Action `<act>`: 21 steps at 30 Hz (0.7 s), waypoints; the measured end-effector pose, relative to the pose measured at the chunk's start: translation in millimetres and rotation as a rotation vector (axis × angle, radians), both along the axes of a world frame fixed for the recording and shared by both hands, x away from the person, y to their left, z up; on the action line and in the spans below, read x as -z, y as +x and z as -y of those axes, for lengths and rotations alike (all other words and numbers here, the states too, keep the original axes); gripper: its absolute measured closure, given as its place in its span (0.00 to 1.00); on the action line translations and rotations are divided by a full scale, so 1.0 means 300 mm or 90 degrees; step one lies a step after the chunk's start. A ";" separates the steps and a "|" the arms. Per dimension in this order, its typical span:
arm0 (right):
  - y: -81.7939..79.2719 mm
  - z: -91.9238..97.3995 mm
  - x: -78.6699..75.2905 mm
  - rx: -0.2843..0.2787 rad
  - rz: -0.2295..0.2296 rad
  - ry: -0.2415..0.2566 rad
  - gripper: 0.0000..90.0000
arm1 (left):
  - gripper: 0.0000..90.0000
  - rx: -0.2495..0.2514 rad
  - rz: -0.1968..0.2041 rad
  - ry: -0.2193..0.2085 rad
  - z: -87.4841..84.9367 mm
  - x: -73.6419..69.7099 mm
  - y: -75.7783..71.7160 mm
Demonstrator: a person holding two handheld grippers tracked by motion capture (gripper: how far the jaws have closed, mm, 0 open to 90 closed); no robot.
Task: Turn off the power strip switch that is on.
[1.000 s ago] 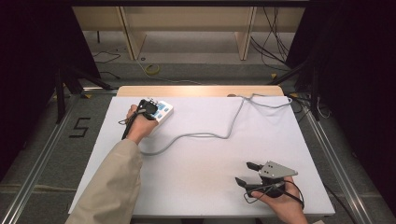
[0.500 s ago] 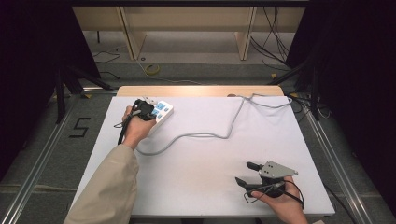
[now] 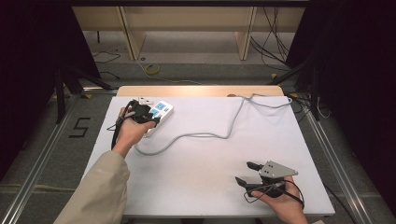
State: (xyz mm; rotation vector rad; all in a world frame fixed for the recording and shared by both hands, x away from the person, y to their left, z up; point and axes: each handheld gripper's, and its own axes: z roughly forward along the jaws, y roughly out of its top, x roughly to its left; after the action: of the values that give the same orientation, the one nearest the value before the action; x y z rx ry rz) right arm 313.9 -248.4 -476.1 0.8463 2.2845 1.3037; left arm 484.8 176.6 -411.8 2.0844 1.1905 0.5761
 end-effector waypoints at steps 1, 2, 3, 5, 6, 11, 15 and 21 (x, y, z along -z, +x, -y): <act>0.000 0.001 0.000 0.000 -0.001 0.000 0.34 | 0.63 0.000 0.004 -0.003 -0.002 0.001 -0.010; 0.000 0.001 0.000 0.001 -0.001 0.000 0.34 | 0.58 0.000 0.007 -0.010 -0.002 0.002 -0.021; 0.000 0.002 0.000 0.002 -0.001 0.000 0.34 | 0.54 0.000 0.006 -0.011 -0.003 0.002 -0.031; 0.001 0.004 0.000 0.004 0.000 0.000 0.34 | 0.48 0.001 0.016 -0.014 -0.006 0.001 -0.053; 0.001 0.003 0.000 0.003 -0.001 0.001 0.34 | 0.47 0.004 0.019 -0.018 -0.008 0.000 -0.065; -0.001 -0.001 0.001 0.001 -0.002 0.000 0.34 | 0.38 0.028 0.031 -0.019 -0.007 0.012 -0.144; 0.001 0.000 0.001 0.002 -0.002 0.000 0.34 | 0.34 0.068 0.053 -0.022 -0.012 0.044 -0.220; 0.001 -0.005 0.003 0.001 -0.004 -0.002 0.34 | 0.31 0.094 0.074 -0.038 -0.031 0.102 -0.344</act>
State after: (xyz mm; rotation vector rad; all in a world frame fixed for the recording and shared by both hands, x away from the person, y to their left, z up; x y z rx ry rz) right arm 314.2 -247.0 -476.9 0.8528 2.2897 1.2972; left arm 381.7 186.0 -442.3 2.0390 0.9665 0.5775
